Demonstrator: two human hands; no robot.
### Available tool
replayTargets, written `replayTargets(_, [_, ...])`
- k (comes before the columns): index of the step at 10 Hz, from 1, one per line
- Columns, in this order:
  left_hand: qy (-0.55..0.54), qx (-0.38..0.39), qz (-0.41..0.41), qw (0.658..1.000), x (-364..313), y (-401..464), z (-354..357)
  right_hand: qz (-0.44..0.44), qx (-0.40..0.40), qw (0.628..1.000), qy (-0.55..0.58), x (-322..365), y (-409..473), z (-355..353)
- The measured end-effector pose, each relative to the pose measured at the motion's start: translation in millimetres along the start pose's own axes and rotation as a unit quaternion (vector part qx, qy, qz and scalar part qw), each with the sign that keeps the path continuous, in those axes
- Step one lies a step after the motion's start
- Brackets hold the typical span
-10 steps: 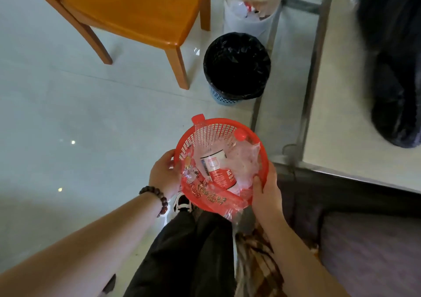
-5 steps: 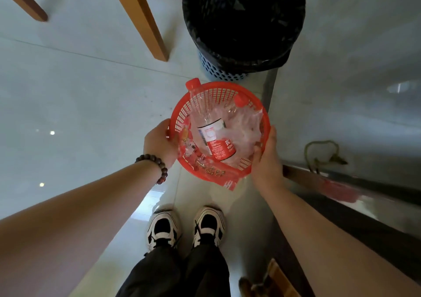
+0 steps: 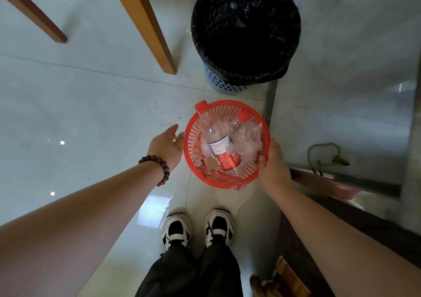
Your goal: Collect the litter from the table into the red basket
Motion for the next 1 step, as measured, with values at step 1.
replayTargets(1, [0.049,0.025,0.017,0.998,-25.4,-25.4,-25.2,-0.021,-0.011,0.998,-0.051,21.0,-30.2,-26.8])
Point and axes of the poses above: each hand's wrist, its own y-axis towards the middle knuckle, its own z-axis out of the palm, x = y × z, the point moved 9 cm from there along y, towards the middle knuckle, and after that the axes turned 10 degrees about z, right-handed, at the moved point
